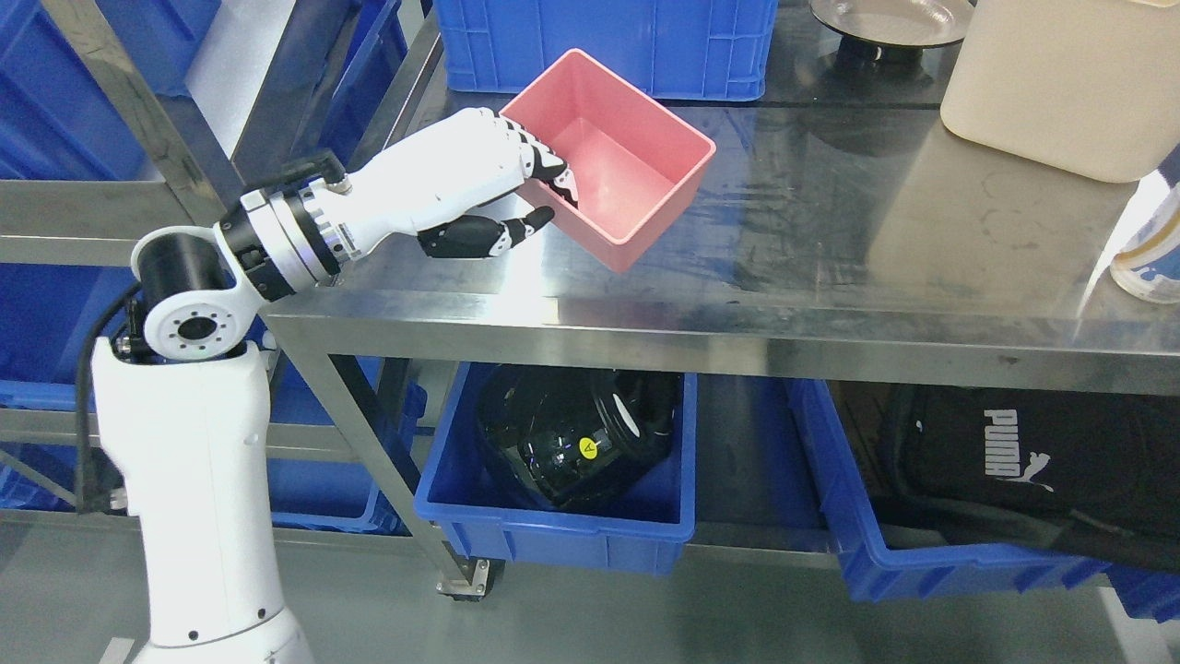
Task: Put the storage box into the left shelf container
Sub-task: 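Lift the pink box off the shelf with the left hand, then hold the pink box up in the left hand while turning toward the bin rack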
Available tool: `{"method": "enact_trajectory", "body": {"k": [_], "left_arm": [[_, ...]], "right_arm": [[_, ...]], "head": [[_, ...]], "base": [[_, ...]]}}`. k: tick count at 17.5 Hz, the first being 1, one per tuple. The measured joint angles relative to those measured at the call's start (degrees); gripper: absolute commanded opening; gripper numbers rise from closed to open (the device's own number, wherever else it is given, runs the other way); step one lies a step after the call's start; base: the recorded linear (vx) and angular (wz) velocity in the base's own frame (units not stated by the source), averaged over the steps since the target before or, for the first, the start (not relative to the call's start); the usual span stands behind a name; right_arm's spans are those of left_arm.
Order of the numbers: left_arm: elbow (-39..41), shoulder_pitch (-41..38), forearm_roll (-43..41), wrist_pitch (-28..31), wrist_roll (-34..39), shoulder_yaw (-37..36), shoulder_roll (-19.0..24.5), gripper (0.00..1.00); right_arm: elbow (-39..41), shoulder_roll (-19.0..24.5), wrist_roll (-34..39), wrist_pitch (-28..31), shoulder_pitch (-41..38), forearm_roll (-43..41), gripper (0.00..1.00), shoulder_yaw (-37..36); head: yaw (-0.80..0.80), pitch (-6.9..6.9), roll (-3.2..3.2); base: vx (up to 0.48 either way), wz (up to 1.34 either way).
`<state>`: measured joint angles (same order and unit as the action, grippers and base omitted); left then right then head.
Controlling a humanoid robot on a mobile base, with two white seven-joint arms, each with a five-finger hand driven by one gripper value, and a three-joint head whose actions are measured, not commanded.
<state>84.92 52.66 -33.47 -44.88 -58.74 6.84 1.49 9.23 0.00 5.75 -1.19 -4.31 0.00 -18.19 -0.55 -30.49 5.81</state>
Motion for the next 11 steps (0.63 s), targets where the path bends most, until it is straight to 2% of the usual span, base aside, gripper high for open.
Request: {"method": "enact_trajectory", "body": {"k": [3, 5, 11], "left_arm": [[0.57, -0.36, 0.28, -0.12, 0.04, 1.99, -0.41, 0.01], [0.95, -0.70, 0.40, -0.13, 0.13, 3.33, -0.63, 0.01], [1.66, -1.15, 0.54, -0.13, 0.16, 5.48, -1.01, 0.01]], "right_arm": [[-0.01, 0.00, -0.11, -0.02, -0.06, 0.00, 1.00, 0.00], [0.00, 0.00, -0.14, -0.12, -0.02, 0.00, 1.00, 0.00], [0.00, 0.00, -0.14, -0.13, 0.00, 0.00, 1.00, 0.00]], "head": [[0.00, 0.00, 0.00], [0.00, -0.01, 0.00], [0.00, -0.04, 0.00]], "base": [[-0.151, 0.20], [-0.140, 0.73], [-0.130, 1.17]]}}
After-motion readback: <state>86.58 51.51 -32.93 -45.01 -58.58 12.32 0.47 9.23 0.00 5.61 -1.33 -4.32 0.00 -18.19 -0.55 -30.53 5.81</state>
